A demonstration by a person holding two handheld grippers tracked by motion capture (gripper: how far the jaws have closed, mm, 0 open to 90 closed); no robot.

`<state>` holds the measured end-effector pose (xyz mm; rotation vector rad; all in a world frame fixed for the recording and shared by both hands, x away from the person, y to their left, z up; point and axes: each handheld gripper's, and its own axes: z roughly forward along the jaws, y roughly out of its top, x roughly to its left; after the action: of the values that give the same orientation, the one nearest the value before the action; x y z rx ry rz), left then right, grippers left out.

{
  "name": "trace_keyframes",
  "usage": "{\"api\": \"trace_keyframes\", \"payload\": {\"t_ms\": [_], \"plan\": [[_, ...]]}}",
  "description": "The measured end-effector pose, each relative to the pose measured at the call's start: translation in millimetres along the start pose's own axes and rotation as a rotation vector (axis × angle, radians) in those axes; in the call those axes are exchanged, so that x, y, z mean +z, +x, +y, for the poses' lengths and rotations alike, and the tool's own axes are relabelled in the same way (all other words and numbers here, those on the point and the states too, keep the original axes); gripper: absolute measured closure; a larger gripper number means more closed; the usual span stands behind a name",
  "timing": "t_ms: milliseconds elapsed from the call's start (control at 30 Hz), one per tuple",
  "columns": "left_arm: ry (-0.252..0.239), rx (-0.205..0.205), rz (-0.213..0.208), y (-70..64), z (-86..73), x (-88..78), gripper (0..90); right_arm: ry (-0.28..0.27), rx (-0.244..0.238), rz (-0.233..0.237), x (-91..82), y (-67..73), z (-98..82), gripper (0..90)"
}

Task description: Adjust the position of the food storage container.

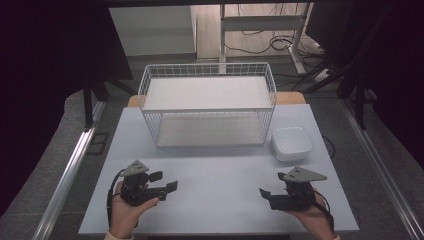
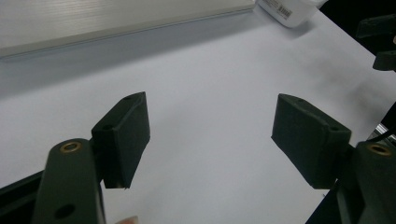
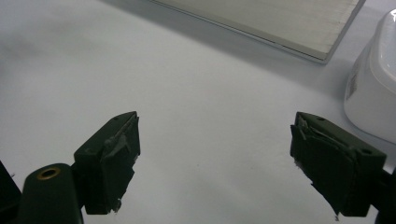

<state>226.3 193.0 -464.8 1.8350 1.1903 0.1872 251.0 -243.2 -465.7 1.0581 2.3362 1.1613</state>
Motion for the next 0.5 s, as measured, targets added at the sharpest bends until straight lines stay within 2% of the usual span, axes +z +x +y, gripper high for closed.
{"api": "trace_keyframes", "payload": {"t_ms": [333, 500], "plan": [[0.001, 0.003, 0.002, 1.6, 1.3, 1.5, 26.7, 0.022, 0.014, -0.029, -0.3, -6.4, -6.6, 15.8], [0.001, 0.006, -0.007, 1.1, 2.6, 2.3, 26.7, 0.02, 0.041, -0.021, -1.3, -4.9, -6.4, 17.3]]}}
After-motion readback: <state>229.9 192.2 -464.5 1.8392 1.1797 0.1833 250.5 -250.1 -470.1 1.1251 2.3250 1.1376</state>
